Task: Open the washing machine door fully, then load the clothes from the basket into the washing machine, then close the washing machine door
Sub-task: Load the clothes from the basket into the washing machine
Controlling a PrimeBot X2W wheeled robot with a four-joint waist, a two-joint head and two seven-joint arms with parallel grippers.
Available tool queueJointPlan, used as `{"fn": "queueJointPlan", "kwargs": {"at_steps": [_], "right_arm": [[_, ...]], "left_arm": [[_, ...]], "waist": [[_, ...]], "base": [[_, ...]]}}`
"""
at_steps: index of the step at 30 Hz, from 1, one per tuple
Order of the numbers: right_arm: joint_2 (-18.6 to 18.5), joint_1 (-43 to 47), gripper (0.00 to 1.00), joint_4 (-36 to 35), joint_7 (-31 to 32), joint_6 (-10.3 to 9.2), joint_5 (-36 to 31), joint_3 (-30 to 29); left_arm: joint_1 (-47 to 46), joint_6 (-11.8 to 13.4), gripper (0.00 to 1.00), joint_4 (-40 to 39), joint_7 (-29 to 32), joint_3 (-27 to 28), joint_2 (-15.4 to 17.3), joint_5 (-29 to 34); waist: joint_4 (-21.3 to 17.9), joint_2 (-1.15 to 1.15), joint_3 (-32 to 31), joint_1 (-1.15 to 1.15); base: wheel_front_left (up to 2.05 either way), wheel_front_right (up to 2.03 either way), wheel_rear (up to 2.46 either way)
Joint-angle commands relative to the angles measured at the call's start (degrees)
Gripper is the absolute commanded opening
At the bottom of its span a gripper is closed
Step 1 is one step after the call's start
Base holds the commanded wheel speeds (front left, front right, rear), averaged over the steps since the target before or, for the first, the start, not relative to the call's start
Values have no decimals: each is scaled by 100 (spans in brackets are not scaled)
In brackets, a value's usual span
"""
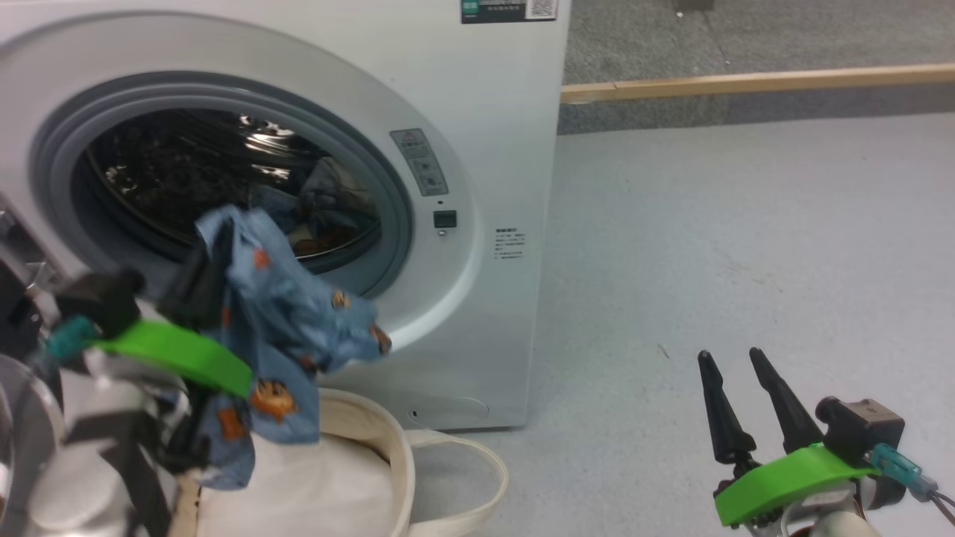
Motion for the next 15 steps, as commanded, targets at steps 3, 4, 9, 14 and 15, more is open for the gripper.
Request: {"fn": "queueJointPlan", "kwargs": {"at_steps": [3, 4, 9, 14, 15], "right_arm": [[-18, -103, 100, -203, -71, 3, 15, 42], [-12, -104, 100, -199, -71, 3, 14, 38], [0, -119, 100, -199, -71, 3, -4, 38], [-77, -44, 100, -180, -71, 3, -32, 26], [-110, -18, 100, -168, -71, 3, -36, 33]], "left_arm": [[-739, -6, 0, -133, 93, 294, 448, -62], [-819, -12, 0, -90, 97, 290, 466, -77], [-1123, -30, 0, 248, -58, 326, 489, -134], [-1272, 13, 0, 912, -219, 392, 417, -73], [-1292, 12, 0, 1067, -235, 395, 390, -56]], "waist": [[-147, 0, 106, 0], [-167, 0, 124, 0], [-295, 0, 236, 0], [-382, 0, 333, 0], [-392, 0, 346, 0]], "base": [[0, 0, 0], [0, 0, 0], [0, 0, 0], [0, 0, 0], [0, 0, 0]]}}
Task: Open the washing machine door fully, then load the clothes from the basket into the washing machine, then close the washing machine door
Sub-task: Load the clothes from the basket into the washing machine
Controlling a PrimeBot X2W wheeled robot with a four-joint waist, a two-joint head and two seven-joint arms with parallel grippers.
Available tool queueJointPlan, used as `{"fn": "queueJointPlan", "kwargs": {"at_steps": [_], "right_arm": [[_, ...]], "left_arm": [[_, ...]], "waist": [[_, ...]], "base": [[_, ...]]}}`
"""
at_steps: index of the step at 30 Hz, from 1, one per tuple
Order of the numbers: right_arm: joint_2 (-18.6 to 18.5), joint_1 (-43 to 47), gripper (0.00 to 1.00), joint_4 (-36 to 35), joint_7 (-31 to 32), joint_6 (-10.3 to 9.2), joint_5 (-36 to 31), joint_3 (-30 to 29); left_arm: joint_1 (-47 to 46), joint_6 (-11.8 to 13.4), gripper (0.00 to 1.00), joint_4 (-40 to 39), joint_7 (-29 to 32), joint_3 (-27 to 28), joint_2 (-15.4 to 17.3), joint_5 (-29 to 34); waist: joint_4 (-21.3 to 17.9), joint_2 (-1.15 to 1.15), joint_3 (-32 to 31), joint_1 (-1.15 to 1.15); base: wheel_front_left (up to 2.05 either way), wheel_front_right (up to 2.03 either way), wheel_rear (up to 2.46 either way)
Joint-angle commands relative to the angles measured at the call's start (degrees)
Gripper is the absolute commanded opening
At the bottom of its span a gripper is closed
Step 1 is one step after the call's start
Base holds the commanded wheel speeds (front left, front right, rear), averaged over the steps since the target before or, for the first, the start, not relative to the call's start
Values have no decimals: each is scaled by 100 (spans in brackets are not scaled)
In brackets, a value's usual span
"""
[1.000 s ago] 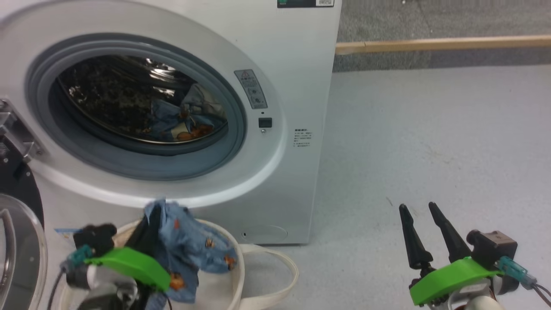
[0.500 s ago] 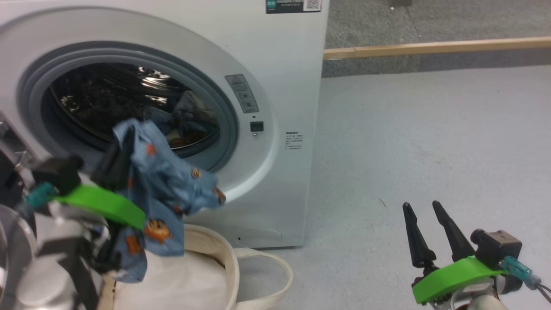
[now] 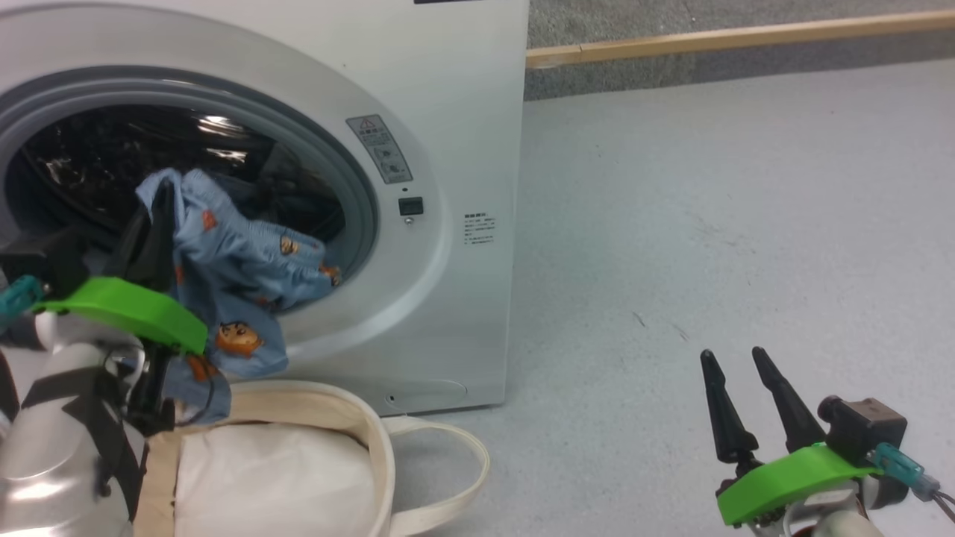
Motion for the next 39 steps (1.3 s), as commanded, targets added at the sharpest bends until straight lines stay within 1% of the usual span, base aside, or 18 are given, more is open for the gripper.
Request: {"fn": "queueJointPlan", "kwargs": {"at_steps": [1, 5, 13, 22, 29, 35, 37, 39], "right_arm": [[-137, -6, 100, -168, -71, 3, -29, 65], [-240, -43, 100, -251, -71, 3, -43, 37], [-334, -162, 100, -388, -71, 3, -124, -12], [-279, -276, 100, -622, -71, 3, -348, -296], [-205, -261, 100, -819, -71, 3, -529, -522], [-117, -281, 100, -983, -71, 3, -664, -640], [-91, -289, 100, -1028, -71, 3, -696, -677], [-57, -316, 100, -1081, -71, 3, -725, -730]], "left_arm": [[-337, 7, 0, 35, -64, 236, 164, 24], [-490, -4, 0, 510, -82, 313, 170, 120], [-1014, 1, 0, 1020, -85, 558, 229, 323], [-1777, 13, 0, 1561, -86, 718, 419, 588], [-2249, -19, 0, 1817, -86, 775, 537, 721], [-2841, -56, 0, 1830, -86, 775, 642, 803], [-3035, -60, 0, 1476, -86, 874, 665, 822], [-3093, -36, 0, 809, -86, 1073, 670, 902]], "waist": [[-35, 0, 45, -1], [-159, 0, 217, -1], [-356, 0, 718, -1], [-660, 0, 1562, -1], [-742, 0, 2155, -1], [-766, 0, 2596, -1], [-763, 0, 2715, -1], [-757, 0, 2816, -1]], "base": [[0, 0, 0], [0, 0, 0], [0, 0, 0], [0, 0, 0], [0, 0, 0], [0, 0, 0], [0, 0, 0], [0, 0, 0]]}}
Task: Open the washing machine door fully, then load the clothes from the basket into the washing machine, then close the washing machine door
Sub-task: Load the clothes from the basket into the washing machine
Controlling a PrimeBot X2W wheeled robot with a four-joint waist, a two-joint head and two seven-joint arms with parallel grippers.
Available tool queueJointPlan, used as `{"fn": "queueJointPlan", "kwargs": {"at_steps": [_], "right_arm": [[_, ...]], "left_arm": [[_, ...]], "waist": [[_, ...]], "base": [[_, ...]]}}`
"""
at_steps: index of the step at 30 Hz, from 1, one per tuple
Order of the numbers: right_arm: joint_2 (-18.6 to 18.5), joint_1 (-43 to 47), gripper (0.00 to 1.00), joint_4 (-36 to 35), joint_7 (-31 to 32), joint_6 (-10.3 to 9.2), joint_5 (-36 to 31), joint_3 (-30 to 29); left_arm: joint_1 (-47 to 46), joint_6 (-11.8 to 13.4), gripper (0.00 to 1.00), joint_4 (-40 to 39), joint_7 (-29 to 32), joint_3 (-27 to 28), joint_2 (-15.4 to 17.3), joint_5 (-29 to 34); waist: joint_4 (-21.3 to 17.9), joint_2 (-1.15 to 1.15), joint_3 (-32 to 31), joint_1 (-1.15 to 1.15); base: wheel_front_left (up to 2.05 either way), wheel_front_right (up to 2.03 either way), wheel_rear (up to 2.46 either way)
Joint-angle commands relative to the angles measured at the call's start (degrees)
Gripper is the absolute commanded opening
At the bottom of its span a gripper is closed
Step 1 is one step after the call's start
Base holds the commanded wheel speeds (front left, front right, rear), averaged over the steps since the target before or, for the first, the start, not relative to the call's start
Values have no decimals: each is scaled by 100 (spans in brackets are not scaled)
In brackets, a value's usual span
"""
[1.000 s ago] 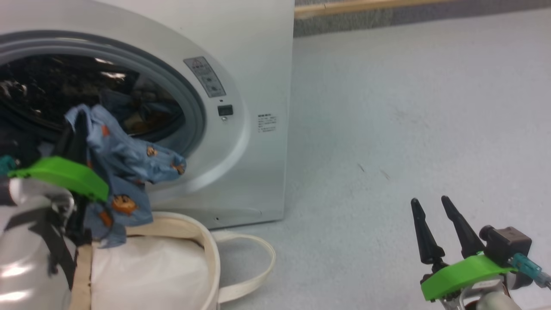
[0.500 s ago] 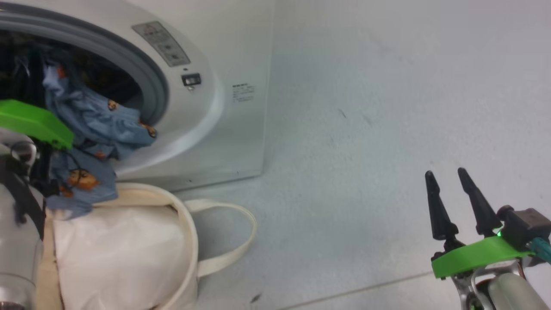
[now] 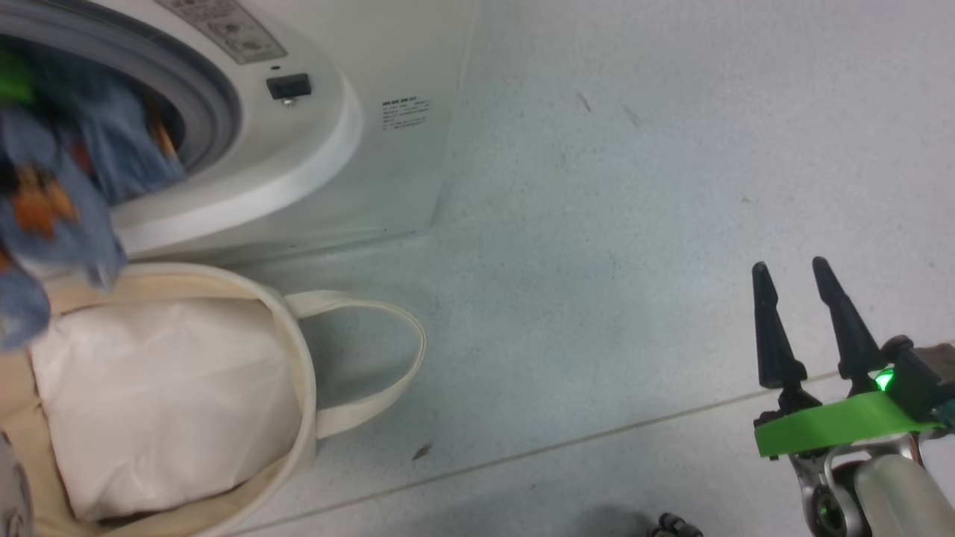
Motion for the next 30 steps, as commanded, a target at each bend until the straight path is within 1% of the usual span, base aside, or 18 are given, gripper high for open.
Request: {"fn": "queueJointPlan", "kwargs": {"at_steps": [1, 3, 6, 10, 13, 14, 15, 16, 17, 18, 21, 24, 27, 28, 30], "right_arm": [[-37, -44, 100, -221, -71, 3, -80, -3], [-6, -68, 100, -235, -71, 3, -110, -2], [27, -91, 100, -226, -71, 3, -132, 34], [31, -95, 100, -201, -71, 3, -141, 75], [22, -87, 100, -184, -71, 3, -144, 78], [19, -80, 100, -176, -71, 3, -144, 79], [17, -75, 100, -169, -71, 3, -142, 82], [18, -75, 100, -164, -71, 3, -139, 88], [18, -75, 100, -164, -71, 3, -139, 88], [21, -77, 100, -164, -71, 3, -133, 94], [35, -100, 100, -158, -71, 3, -115, 130], [38, -121, 100, -117, -71, 3, -96, 166], [19, -135, 100, -71, -71, 3, -80, 209], [16, -149, 100, -68, -71, 3, -71, 221], [18, -185, 100, -58, -71, 3, -54, 236]], "left_arm": [[-219, 44, 0, -790, -67, 320, 333, 134], [-73, 81, 0, -1226, -67, 551, 231, 251], [135, 74, 0, -1093, -67, 649, 116, 460], [133, 105, 0, -360, -68, 656, 69, 635], [23, 136, 0, 444, -55, 520, 64, 775], [-31, 165, 0, 765, 48, 423, 71, 863], [-106, 234, 19, 1056, 193, 364, 84, 920], [-181, 310, 95, 1329, 379, 343, 84, 937], [-181, 310, 95, 1329, 379, 343, 84, 937], [-254, 369, 100, 1552, 557, 320, 81, 951], [-410, 504, 100, 1822, 804, 252, 78, 993], [-427, 468, 100, 1940, 1009, 116, 59, 1071], [-329, 475, 100, 2023, 1573, 75, 40, 1055], [-311, 494, 100, 2032, 1656, 67, 42, 1050], [-292, 506, 100, 2040, 1604, 73, 46, 1019]], "waist": [[6, 0, 172, -1], [13, 0, 207, -1], [6, 0, 195, -1], [-4, 0, 167, -1], [-18, 0, 124, -1], [-20, 0, 110, -1], [-22, 0, 99, -1], [-25, 0, 88, -1], [-25, 0, 88, -1], [-28, 0, 80, -1], [-38, 0, 49, -1], [-52, 0, -24, -1], [-58, 0, -95, -1], [-62, 0, -122, -1], [-65, 0, -167, -1]], "base": [[0, 0, 0], [0, 0, 0], [0, 0, 0], [0, 0, 0], [0, 0, 0], [0, 0, 0], [0, 0, 0], [0, 0, 0], [0, 0, 0], [0, 0, 0], [0, 0, 0], [0, 0, 0], [0, 0, 0], [0, 0, 0], [0, 0, 0]]}}
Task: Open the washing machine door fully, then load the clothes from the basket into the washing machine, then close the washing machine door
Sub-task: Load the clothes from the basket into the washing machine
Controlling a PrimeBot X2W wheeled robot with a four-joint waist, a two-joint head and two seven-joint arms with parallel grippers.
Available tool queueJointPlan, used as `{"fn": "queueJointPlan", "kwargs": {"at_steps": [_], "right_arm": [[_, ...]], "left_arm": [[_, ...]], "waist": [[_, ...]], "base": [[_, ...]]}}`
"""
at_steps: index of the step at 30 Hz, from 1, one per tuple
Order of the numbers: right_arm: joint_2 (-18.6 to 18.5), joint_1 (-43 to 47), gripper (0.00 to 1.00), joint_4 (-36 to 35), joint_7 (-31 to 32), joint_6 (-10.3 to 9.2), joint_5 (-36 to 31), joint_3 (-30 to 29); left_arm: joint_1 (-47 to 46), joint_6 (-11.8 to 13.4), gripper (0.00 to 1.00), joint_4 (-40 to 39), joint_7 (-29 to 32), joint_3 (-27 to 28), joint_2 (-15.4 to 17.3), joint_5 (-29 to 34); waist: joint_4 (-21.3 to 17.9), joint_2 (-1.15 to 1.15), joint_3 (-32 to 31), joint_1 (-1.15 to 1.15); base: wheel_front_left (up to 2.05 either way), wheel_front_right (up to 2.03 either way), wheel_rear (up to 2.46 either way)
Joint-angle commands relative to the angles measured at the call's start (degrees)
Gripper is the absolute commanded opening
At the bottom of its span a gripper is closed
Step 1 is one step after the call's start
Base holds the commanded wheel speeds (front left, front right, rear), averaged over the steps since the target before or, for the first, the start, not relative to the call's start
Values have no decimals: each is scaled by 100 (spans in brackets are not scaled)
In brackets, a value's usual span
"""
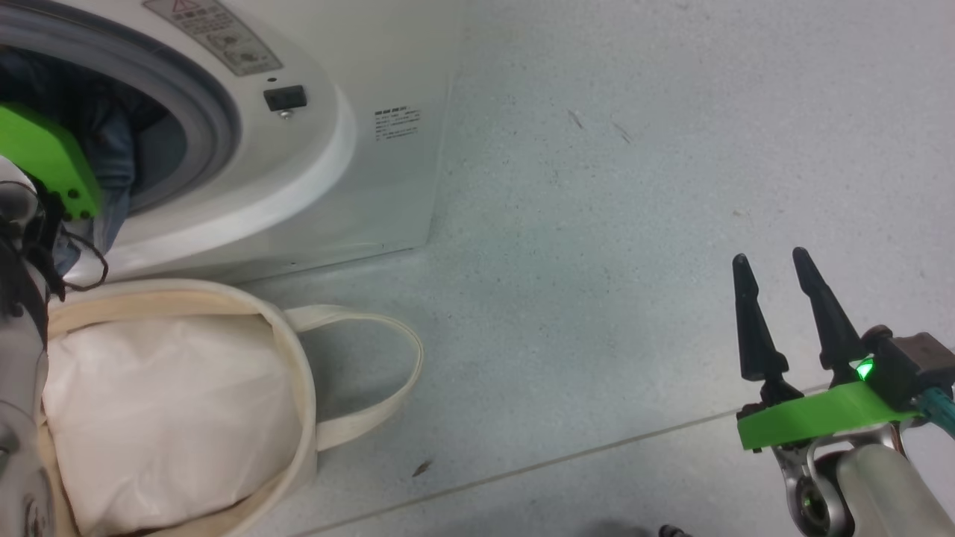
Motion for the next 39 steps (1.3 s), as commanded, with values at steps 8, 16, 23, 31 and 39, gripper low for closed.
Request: {"fn": "queueJointPlan", "kwargs": {"at_steps": [8, 16, 23, 31, 39], "right_arm": [[-29, -46, 100, -13, -71, 3, 115, 174], [5, -114, 100, 232, -71, 3, 256, 387], [-30, -23, 100, 487, -71, 3, 448, 503], [-158, 196, 100, 638, -71, 3, 620, 553], [-305, 413, 100, 651, -71, 3, 727, 409]], "left_arm": [[285, -149, 100, -262, -1550, 248, 77, -355], [1404, -389, 100, -892, -1727, 474, -196, -672], [2697, -503, 100, -1614, -1729, 463, -422, -760], [3767, -517, 100, -2628, -1729, 98, -455, -703], [4691, -519, 100, -3829, -1730, 133, -339, -1007]], "waist": [[161, 0, -300, 1], [403, 0, -945, 1], [610, 0, -1708, 1], [963, 0, -2342, 1], [1241, 0, -2703, 1]], "base": [[0, 0, 0], [0, 0, 0], [0, 0, 0], [0, 0, 0], [0, 0, 0]]}}
